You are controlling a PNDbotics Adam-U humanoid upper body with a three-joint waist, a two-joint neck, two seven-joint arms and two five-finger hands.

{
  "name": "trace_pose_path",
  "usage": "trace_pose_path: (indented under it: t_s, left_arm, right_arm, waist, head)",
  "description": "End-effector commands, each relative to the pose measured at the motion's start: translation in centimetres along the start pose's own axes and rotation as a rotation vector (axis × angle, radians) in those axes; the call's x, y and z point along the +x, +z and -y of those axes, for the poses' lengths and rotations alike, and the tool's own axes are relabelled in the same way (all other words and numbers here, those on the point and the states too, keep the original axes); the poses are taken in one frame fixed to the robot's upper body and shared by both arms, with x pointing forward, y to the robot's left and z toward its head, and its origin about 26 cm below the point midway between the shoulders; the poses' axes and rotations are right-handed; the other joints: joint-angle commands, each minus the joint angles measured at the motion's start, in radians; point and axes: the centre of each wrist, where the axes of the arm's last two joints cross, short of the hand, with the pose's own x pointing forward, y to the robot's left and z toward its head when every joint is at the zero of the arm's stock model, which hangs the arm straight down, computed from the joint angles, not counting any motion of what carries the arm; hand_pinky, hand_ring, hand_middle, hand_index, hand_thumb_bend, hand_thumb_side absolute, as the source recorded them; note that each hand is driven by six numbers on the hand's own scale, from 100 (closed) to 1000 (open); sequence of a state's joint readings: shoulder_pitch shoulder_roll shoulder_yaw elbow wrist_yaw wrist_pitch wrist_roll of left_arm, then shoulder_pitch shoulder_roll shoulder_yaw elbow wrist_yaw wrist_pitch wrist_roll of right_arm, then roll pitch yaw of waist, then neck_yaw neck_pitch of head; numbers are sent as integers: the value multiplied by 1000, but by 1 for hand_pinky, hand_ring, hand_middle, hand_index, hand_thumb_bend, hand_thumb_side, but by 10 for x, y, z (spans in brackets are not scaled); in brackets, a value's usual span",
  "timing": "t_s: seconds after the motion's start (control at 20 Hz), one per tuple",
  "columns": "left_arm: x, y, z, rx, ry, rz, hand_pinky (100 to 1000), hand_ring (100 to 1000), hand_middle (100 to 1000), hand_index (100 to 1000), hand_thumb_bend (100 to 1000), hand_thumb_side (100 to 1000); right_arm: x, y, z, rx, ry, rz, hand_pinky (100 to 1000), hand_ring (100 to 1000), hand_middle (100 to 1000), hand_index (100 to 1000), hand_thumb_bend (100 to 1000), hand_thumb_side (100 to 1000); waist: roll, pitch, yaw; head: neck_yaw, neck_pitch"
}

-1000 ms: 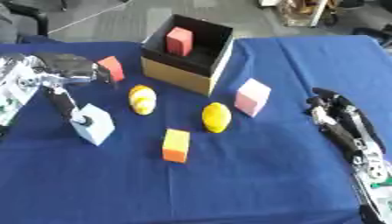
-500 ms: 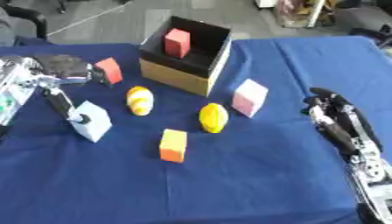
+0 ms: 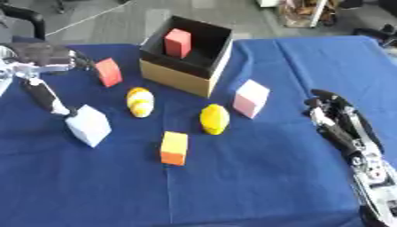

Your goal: Pick up objects on the table and place them in the box.

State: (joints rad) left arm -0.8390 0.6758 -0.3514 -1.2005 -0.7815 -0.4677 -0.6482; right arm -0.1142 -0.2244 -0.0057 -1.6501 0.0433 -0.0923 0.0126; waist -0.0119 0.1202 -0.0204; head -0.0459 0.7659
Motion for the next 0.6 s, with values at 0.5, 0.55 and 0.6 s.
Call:
trace_pose_path:
  t_s: [0.5, 0.55, 0.6]
  left_arm:
    - [-8, -8, 25, -382, -138, 126, 863, 845, 851, 902, 712, 255]
    - [-8, -9, 27, -389, -140, 128, 864, 846, 853, 902, 709, 246]
    - [-8, -11, 28, -392, -140, 131, 864, 847, 855, 903, 703, 246]
  right_arm:
    - [5, -3, 6, 1, 23, 19, 735, 622, 654, 821, 100, 410]
    - [5, -3, 5, 1, 22, 19, 735, 622, 654, 821, 100, 410]
    - [5, -3, 5, 1, 22, 19, 735, 622, 654, 821, 100, 411]
  waist:
    - [18, -23, -9]
    - [18, -23, -9]
    - [18, -23, -9]
  head:
    - [0, 4]
    - [0, 4]
    - [0, 4]
